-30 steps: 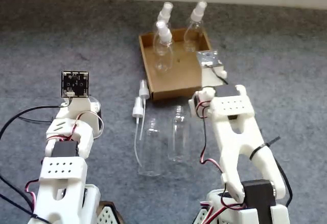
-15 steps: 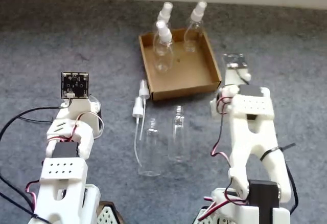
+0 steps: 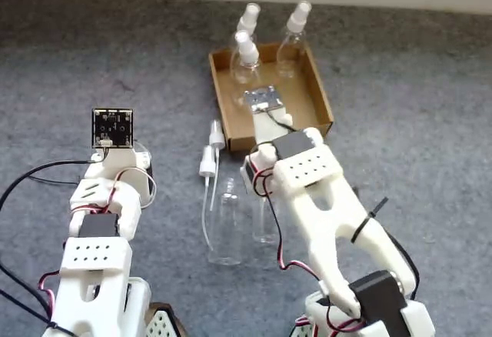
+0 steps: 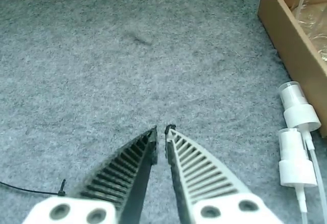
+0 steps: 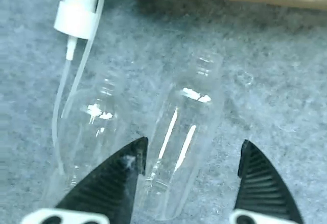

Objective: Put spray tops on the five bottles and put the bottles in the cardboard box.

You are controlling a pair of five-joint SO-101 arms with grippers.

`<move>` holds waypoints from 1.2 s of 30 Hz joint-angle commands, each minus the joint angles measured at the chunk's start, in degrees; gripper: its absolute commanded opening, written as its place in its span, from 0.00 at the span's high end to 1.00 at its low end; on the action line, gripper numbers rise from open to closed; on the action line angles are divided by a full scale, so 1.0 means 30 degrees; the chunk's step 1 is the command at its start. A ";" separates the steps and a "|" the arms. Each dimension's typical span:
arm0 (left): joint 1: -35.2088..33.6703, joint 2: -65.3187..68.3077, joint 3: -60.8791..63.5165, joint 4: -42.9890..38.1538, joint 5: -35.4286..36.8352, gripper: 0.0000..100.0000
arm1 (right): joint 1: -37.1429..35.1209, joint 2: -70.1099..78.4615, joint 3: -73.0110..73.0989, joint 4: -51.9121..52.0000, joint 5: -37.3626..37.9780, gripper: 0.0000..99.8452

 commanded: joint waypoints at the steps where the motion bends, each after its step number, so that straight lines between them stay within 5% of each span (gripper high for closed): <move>1: 0.0249 -0.0044 -0.0132 -0.0381 0.0176 0.95 | -0.0190 0.1099 -0.1040 -0.1128 -0.0645 0.76; 11: 0.0249 -0.0044 -0.0132 -0.0410 0.0176 0.95 | -0.0103 0.3648 -0.0982 -0.1245 -0.0615 0.77; 17: 0.0249 -0.0044 -0.0132 -0.0410 0.0176 0.95 | 0.0982 0.3414 -0.1099 -0.1011 -0.0322 0.99; 22: 0.0249 -0.0044 -0.0132 -0.0410 0.0176 0.95 | 0.2974 0.0894 -0.1099 0.1392 0.2491 1.00; 29: 0.0249 -0.0044 -0.0132 -0.0381 0.0176 0.95 | 0.8777 -0.4645 -0.0982 0.3355 0.8440 1.00; 36: 0.0249 -0.0044 -0.0132 -0.0352 0.0176 0.95 | 1.5839 -0.2418 -0.0952 0.0952 1.3597 1.00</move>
